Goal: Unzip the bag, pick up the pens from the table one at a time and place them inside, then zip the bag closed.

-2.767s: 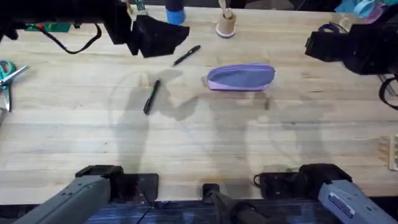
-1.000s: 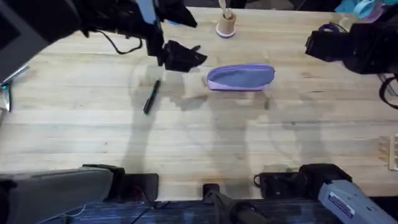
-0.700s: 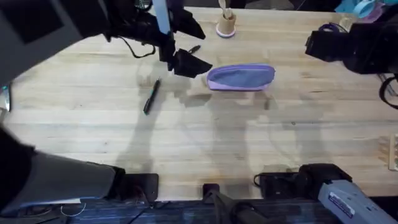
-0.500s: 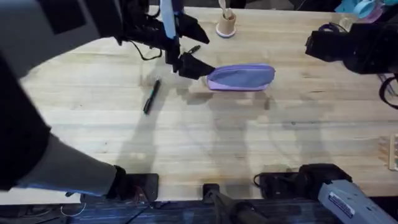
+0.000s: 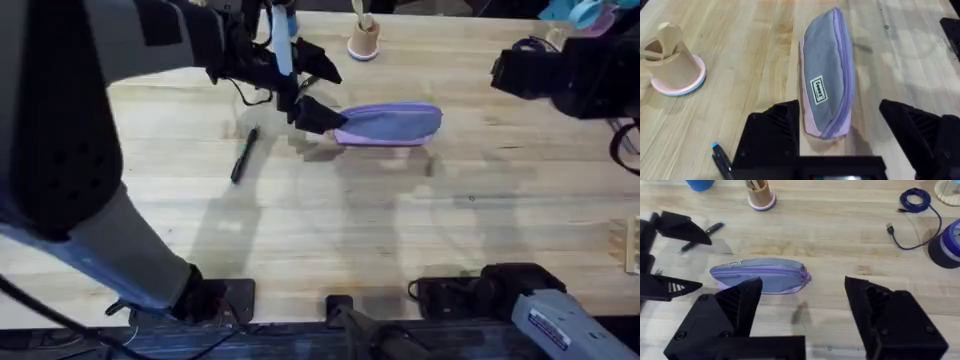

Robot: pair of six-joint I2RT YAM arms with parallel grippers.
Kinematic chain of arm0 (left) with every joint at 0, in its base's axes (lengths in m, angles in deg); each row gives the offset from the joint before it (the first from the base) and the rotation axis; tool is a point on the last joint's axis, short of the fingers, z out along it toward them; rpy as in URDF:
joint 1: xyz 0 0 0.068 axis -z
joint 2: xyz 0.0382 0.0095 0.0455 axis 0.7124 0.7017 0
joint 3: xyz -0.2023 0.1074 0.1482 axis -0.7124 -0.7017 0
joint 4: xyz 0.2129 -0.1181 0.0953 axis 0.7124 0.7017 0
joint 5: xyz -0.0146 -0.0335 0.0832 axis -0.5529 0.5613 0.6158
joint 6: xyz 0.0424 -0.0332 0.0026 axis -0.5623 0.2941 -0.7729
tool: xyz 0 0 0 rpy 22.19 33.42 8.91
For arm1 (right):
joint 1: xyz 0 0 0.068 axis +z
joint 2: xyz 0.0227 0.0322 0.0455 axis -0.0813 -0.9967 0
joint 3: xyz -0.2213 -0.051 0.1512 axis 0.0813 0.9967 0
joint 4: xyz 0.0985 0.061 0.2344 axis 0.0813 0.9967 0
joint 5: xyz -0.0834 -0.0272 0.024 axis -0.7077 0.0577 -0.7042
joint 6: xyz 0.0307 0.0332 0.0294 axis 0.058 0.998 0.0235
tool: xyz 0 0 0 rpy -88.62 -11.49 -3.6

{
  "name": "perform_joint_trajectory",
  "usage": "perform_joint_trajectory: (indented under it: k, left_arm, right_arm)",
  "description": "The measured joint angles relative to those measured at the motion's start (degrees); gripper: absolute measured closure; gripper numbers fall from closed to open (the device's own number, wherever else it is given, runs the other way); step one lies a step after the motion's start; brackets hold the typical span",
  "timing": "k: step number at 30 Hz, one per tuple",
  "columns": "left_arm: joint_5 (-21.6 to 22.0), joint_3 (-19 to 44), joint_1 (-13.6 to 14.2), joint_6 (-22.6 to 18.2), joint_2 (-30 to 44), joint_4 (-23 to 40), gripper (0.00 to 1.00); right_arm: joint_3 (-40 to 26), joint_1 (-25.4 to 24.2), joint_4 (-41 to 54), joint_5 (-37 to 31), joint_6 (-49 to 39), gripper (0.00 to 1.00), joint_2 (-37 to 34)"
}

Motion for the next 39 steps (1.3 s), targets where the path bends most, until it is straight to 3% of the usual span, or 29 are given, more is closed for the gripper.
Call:
perform_joint_trajectory:
  k: [12, 18, 22, 26, 29, 31, 34, 36, 39]
  left_arm:
    - [0.1, 0.0, 6.8, 0.0, 3.8, -5.3, 0.007]
    - [2.9, 0.0, 7.0, 0.0, 3.9, -5.3, 0.005]
    - [5.1, 0.0, 7.0, 0.0, 3.9, -5.4, 0.077]
    - [6.8, 0.0, 7.0, 0.0, 3.9, -5.4, 0.225]
    - [7.6, 0.0, 7.0, 0.0, 3.9, -5.4, 0.498]
    - [7.8, 0.0, 7.0, 0.0, 3.9, -5.4, 0.592]
    - [8.0, 0.0, 7.0, 0.0, 3.9, -5.5, 0.889]
    - [8.4, 0.0, 7.2, 0.0, 3.9, -5.8, 0.955]
    - [8.4, 0.0, 7.2, 0.0, 3.9, -5.9, 0.956]
  right_arm:
    - [0.0, 0.0, 0.0, 0.0, 0.0, 0.006, 0.0]
    - [0.0, 0.0, 0.0, 0.0, 0.0, 0.006, 0.0]
    - [0.0, 0.0, 0.0, 0.0, 0.0, 0.006, 0.0]
    - [0.0, 0.0, 0.0, 0.0, 0.0, 0.006, 0.0]
    - [0.0, 0.0, 0.0, 0.0, 0.0, 0.005, 0.0]
    - [0.0, 0.0, 0.0, 0.0, 0.0, 0.006, 0.0]
    - [0.0, 0.0, 0.0, 0.0, 0.0, 0.006, 0.0]
    - [0.0, 0.0, 0.0, 0.0, 0.0, 0.006, 0.0]
    - [0.0, 0.0, 0.0, 0.0, 0.0, 0.006, 0.0]
